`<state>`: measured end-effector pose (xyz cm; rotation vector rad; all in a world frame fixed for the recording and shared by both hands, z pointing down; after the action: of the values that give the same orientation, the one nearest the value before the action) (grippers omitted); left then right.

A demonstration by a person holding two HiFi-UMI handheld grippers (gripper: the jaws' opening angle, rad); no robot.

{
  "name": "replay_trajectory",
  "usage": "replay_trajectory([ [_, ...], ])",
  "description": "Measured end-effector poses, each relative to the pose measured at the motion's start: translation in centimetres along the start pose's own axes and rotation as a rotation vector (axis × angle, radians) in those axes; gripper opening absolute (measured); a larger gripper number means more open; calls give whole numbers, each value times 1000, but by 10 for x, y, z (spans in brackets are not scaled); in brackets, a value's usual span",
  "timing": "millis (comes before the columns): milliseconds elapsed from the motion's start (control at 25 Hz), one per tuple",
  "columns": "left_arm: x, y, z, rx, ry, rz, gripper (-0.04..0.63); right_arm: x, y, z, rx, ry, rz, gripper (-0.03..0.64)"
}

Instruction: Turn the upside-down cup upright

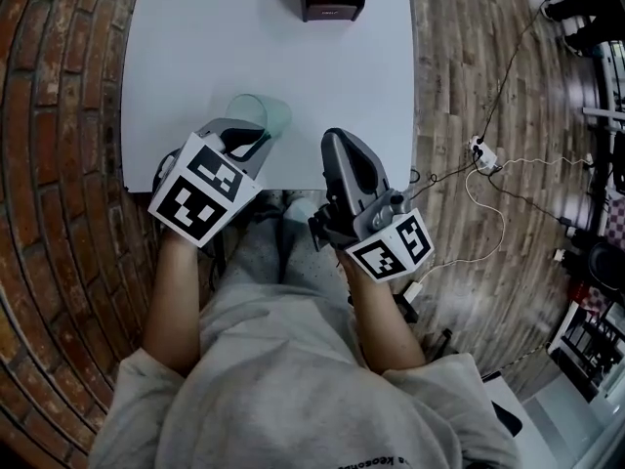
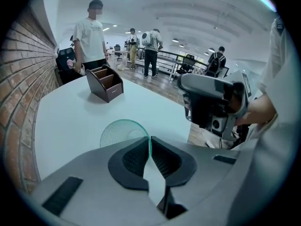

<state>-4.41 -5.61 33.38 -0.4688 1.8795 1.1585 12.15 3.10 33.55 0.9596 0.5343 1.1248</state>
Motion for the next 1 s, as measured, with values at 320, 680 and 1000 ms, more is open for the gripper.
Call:
replay_trajectory([
  [320,-11,-12,7,-102,16,-117,23,13,-7,1,5,22,16,6],
  [680,-23,-28,20,-214,5,-249,23,27,-20,4,18,46,33,6],
  [1000,-32,-33,33,-296,-23,-326,25,36,-30,6,20,60,55,6],
])
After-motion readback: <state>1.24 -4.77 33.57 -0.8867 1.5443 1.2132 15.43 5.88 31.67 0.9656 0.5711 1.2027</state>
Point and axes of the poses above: the fingertips, and each gripper's own axes: x backward along the fingers, z to its right, y out of its underside, the point moved 9 cm from there along x, backward along the fingers, and after that the axes turned 9 degrees about x, right-handed, at the moved point
